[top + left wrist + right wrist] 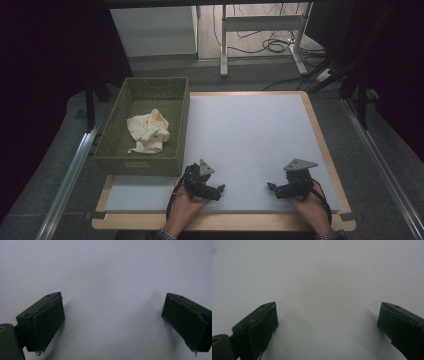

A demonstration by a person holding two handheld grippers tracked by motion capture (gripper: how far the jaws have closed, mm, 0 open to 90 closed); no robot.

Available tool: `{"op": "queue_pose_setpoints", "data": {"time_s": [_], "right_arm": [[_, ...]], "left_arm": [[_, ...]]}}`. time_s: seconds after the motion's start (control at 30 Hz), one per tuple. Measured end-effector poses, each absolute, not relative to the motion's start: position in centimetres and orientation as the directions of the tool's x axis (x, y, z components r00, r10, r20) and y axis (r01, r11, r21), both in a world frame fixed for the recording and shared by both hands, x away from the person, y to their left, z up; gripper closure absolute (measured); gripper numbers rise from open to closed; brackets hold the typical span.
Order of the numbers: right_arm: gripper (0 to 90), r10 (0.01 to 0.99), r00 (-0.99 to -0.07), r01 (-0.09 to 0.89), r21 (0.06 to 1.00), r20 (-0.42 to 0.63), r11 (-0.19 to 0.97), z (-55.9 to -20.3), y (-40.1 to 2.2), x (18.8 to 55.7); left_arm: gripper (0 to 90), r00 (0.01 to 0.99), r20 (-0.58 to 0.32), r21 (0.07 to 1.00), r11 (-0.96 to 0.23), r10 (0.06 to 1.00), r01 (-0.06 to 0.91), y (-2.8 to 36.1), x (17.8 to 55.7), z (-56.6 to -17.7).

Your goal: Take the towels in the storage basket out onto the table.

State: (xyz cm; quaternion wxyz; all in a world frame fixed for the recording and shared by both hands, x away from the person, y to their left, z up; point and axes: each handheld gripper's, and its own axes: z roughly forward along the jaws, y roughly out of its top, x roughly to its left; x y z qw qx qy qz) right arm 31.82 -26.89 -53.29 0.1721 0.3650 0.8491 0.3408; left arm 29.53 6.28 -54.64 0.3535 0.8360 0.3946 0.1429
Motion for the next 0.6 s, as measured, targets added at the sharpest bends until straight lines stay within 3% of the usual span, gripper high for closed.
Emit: {"op": "queue_pose_setpoints", "data": {"time_s": [0.6], "right_arm": [[3.2,0.737,-0.675,0.502,0.706,-0.042,0.5,-53.3,-26.9,31.81]], "left_arm": [[4.5,0.638,-0.04,0.699,-0.435,0.769,0.568,6.19,29.44,-54.59]]}}
